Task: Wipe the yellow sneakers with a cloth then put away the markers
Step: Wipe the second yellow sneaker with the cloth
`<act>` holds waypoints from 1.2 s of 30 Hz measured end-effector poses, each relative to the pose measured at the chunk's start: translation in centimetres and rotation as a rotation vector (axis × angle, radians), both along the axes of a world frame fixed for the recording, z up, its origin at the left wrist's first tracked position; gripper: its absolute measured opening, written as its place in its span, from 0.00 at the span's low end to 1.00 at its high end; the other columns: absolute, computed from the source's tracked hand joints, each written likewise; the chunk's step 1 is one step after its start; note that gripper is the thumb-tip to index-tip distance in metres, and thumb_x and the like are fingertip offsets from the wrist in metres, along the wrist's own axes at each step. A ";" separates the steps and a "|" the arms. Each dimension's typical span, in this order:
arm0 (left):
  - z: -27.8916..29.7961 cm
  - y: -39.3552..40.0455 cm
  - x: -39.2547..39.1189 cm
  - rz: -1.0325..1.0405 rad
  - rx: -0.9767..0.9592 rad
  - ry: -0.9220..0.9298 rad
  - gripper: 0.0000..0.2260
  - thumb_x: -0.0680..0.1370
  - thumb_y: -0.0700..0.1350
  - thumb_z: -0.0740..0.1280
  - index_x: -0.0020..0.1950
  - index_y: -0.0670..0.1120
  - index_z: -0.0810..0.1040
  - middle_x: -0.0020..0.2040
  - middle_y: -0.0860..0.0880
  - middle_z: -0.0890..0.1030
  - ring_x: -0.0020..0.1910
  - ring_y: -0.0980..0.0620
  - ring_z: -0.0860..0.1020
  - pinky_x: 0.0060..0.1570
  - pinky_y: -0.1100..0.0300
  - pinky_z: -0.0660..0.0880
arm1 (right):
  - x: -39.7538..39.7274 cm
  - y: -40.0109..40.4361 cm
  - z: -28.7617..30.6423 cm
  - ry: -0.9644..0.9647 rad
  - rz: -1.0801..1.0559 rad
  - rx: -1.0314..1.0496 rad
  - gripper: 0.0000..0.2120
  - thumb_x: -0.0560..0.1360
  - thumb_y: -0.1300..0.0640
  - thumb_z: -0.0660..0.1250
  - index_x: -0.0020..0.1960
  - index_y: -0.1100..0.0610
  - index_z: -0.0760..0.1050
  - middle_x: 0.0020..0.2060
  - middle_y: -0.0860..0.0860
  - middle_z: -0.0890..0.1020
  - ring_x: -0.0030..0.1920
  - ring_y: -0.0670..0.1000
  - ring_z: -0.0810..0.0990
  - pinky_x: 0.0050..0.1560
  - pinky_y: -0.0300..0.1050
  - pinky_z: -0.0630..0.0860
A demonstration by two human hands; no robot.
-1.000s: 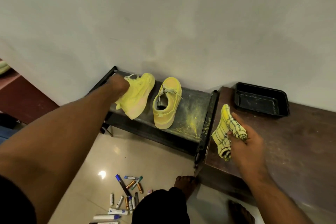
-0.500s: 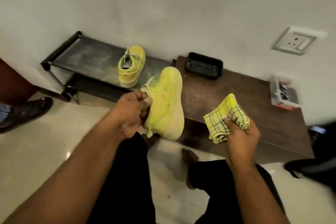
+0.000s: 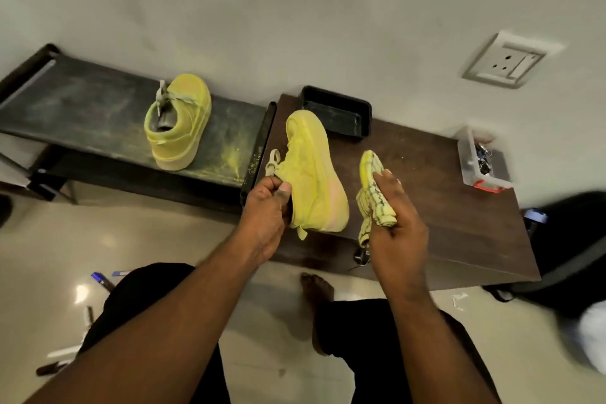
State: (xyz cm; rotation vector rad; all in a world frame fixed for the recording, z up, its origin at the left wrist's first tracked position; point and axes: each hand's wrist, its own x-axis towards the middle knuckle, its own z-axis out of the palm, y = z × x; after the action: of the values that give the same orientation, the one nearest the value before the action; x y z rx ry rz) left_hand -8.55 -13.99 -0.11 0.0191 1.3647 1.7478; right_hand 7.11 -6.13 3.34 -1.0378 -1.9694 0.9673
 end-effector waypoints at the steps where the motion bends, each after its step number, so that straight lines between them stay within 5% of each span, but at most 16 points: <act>1: -0.2 0.2 0.1 0.013 0.003 -0.005 0.09 0.82 0.38 0.58 0.45 0.44 0.74 0.44 0.47 0.81 0.43 0.51 0.79 0.43 0.56 0.78 | -0.5 -0.1 -0.4 -0.033 0.012 0.015 0.33 0.67 0.75 0.58 0.68 0.53 0.73 0.69 0.49 0.73 0.72 0.47 0.66 0.72 0.53 0.65; 7: -1.7 1.1 1.7 -0.025 -0.001 -0.011 0.06 0.82 0.42 0.59 0.48 0.46 0.75 0.47 0.43 0.72 0.42 0.45 0.67 0.42 0.50 0.66 | -1.9 -0.7 -1.8 -0.330 0.091 0.223 0.32 0.65 0.67 0.58 0.68 0.53 0.73 0.69 0.51 0.73 0.72 0.54 0.66 0.69 0.62 0.65; 11: -1.6 2.1 2.6 -0.062 0.029 0.011 0.08 0.82 0.39 0.58 0.46 0.47 0.73 0.33 0.49 0.74 0.27 0.58 0.69 0.31 0.62 0.69 | -1.2 -2.8 -2.5 -0.588 0.109 0.363 0.33 0.64 0.63 0.55 0.68 0.54 0.72 0.69 0.51 0.73 0.72 0.57 0.66 0.69 0.62 0.64; 16: -1.0 3.1 2.9 -0.052 0.075 -0.069 0.07 0.82 0.39 0.59 0.46 0.47 0.72 0.36 0.44 0.73 0.31 0.54 0.70 0.35 0.57 0.68 | 0.5 -4.7 -4.3 -0.708 -0.030 0.414 0.30 0.68 0.56 0.52 0.68 0.56 0.73 0.67 0.52 0.74 0.64 0.60 0.74 0.60 0.58 0.74; 20: -0.9 3.7 3.8 -0.042 0.098 -0.068 0.08 0.82 0.38 0.58 0.44 0.47 0.70 0.36 0.45 0.69 0.31 0.54 0.68 0.34 0.58 0.68 | 1.2 -3.4 -4.4 -0.661 -0.181 0.164 0.34 0.67 0.59 0.51 0.73 0.54 0.65 0.72 0.48 0.68 0.61 0.58 0.71 0.64 0.48 0.70; 22: -1.1 3.9 4.0 -0.032 0.075 -0.044 0.08 0.82 0.38 0.58 0.44 0.47 0.69 0.35 0.46 0.64 0.30 0.54 0.62 0.32 0.58 0.61 | 0.9 -3.6 -3.7 -0.588 -0.201 0.129 0.34 0.67 0.61 0.54 0.74 0.55 0.64 0.73 0.49 0.67 0.65 0.56 0.70 0.64 0.40 0.62; 25: -1.3 3.8 4.1 -0.034 0.046 -0.027 0.09 0.82 0.38 0.58 0.43 0.48 0.68 0.33 0.47 0.63 0.29 0.53 0.60 0.31 0.58 0.59 | -0.1 -4.4 -3.4 -0.529 -0.161 0.131 0.33 0.66 0.59 0.56 0.72 0.59 0.67 0.70 0.55 0.71 0.66 0.56 0.74 0.64 0.39 0.65; 31: -1.3 3.7 4.2 -0.067 0.092 -0.046 0.04 0.81 0.40 0.59 0.47 0.47 0.70 0.49 0.43 0.70 0.49 0.43 0.66 0.46 0.45 0.63 | -0.4 -2.8 -4.0 -0.445 -0.182 0.069 0.31 0.67 0.60 0.59 0.72 0.58 0.68 0.73 0.57 0.65 0.69 0.54 0.70 0.62 0.32 0.61; 36: -1.1 3.6 4.0 -0.062 0.068 -0.050 0.05 0.82 0.40 0.58 0.47 0.47 0.69 0.49 0.43 0.72 0.47 0.44 0.67 0.42 0.51 0.69 | -0.2 -3.9 -4.2 -0.327 -0.043 0.076 0.32 0.66 0.56 0.55 0.69 0.59 0.71 0.70 0.57 0.70 0.70 0.52 0.69 0.65 0.24 0.57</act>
State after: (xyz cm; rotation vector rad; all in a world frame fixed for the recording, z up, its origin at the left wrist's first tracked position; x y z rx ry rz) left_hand -4.52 -10.35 -1.20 0.0546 1.2558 1.7306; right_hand 6.96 -10.00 -0.83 -1.2526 -2.2164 0.7283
